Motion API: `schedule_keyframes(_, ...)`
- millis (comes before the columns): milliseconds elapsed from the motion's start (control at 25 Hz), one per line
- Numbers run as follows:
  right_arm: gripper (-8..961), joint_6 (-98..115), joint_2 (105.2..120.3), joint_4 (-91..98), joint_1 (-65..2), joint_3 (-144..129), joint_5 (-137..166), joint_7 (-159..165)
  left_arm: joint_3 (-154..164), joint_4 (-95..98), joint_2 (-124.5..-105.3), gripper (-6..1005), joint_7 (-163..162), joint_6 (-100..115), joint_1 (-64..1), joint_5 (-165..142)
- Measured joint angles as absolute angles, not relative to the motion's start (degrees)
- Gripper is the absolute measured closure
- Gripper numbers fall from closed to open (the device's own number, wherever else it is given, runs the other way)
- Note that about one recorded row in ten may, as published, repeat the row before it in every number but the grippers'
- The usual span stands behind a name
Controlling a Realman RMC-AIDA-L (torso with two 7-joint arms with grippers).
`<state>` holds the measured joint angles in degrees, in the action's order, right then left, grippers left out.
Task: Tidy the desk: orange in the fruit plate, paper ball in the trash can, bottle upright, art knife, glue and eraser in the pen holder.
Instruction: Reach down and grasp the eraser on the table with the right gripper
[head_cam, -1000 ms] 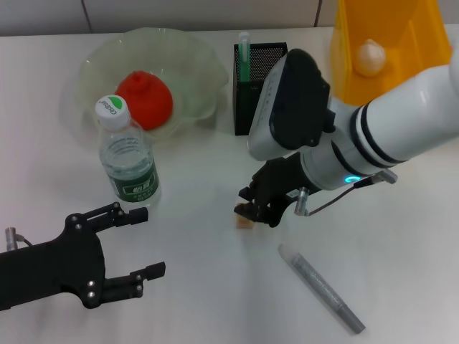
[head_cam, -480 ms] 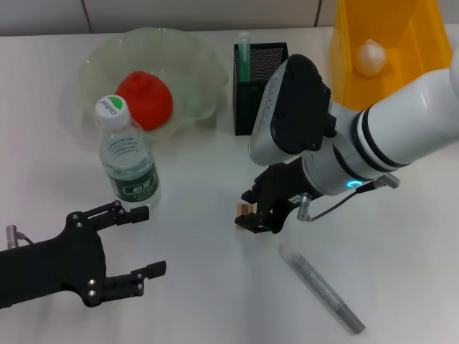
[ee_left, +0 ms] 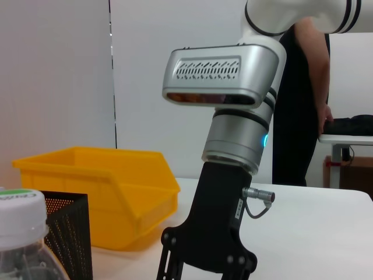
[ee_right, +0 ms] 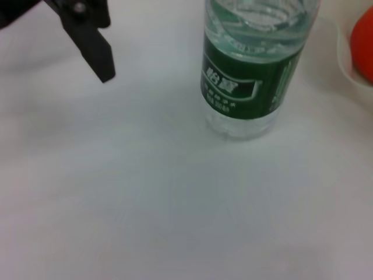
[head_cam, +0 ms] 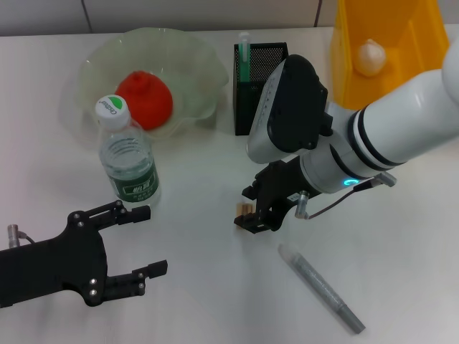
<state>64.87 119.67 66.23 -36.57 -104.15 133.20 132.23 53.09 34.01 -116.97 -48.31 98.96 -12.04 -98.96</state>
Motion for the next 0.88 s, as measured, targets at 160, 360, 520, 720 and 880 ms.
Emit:
schedule_keyframes(160, 473, 64.34, 119.71, 64.78, -37.54, -104.65, 132.88, 132.21, 53.14, 34.01, -116.98, 216, -48.31, 98.96, -12.04, -98.96)
schedule_keyframes(360, 472, 63.54, 119.71, 64.54, -37.80, -106.45, 132.79, 132.46, 53.08, 34.01, -116.99, 216, -48.31, 98.91, -12.04, -98.96)
schedule_keyframes(520, 500, 63.48, 119.79, 64.09, -38.04, -106.76, 132.79, 132.60, 53.09, 34.01, -116.99, 216, -48.28, 98.81, -12.04, -98.96)
schedule_keyframes(720, 536, 63.30, 119.81, 63.66, -38.23, -107.04, 132.86, 132.71, 53.11, 34.01, -117.05, 216, -48.26, 98.71, -12.04, -98.96)
schedule_keyframes(880, 564, 63.23, 119.80, 63.27, -38.45, -107.11, 133.00, 133.05, 53.17, 34.01, -117.13, 216, -48.25, 98.65, -12.05, -98.96)
